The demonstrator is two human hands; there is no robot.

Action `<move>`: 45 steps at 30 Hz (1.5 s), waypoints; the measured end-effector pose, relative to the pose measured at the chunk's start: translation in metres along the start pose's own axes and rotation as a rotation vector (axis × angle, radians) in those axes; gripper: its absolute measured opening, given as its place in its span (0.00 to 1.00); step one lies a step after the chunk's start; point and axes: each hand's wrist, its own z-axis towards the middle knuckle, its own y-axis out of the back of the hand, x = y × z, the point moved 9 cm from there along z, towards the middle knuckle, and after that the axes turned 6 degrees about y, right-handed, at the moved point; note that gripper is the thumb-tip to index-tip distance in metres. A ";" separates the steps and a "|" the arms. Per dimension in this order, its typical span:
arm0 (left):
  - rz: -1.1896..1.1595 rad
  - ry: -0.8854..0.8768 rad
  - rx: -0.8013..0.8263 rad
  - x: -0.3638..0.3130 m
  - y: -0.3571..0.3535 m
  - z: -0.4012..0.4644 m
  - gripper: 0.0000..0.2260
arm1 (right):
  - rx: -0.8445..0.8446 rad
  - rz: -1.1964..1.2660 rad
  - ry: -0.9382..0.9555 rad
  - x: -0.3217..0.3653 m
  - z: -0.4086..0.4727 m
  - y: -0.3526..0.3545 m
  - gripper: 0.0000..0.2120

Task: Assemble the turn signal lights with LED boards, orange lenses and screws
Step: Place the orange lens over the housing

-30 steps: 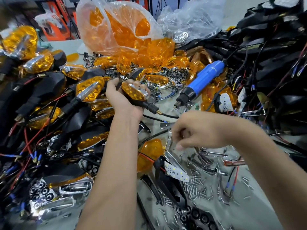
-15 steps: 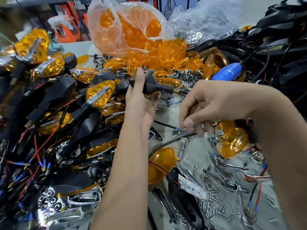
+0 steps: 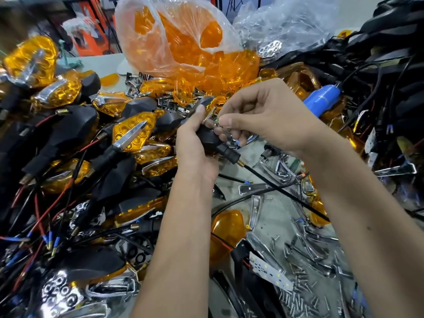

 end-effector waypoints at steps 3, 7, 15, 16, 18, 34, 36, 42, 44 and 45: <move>-0.098 0.025 0.014 0.001 0.001 -0.001 0.18 | -0.010 0.098 -0.004 -0.001 -0.002 0.000 0.03; -0.098 0.065 0.090 0.006 -0.008 -0.002 0.23 | -0.018 0.157 0.023 0.002 -0.004 0.000 0.06; -0.068 0.064 0.180 0.008 -0.015 -0.004 0.15 | -0.124 0.156 -0.049 -0.013 -0.009 0.003 0.06; -0.064 0.060 0.177 0.007 -0.015 -0.004 0.15 | -0.118 0.154 -0.047 -0.014 -0.009 0.003 0.04; -0.051 0.038 0.167 0.006 -0.016 -0.006 0.15 | -0.102 0.144 -0.038 -0.016 -0.009 0.002 0.02; 0.131 -0.093 0.179 0.000 -0.028 -0.021 0.29 | -0.239 0.212 -0.058 -0.031 -0.008 0.003 0.04; 0.181 -0.112 0.163 0.000 -0.027 -0.021 0.29 | -0.246 0.189 -0.074 -0.033 -0.009 0.006 0.04; 0.251 -0.140 0.147 0.001 -0.027 -0.021 0.31 | -0.261 0.139 -0.115 -0.038 -0.011 0.008 0.09; 0.264 -0.136 0.164 0.003 -0.028 -0.021 0.30 | -0.246 0.193 -0.157 -0.042 -0.013 0.006 0.12; 0.269 -0.127 0.175 0.004 -0.029 -0.021 0.30 | -0.235 0.232 -0.191 -0.044 -0.014 0.005 0.13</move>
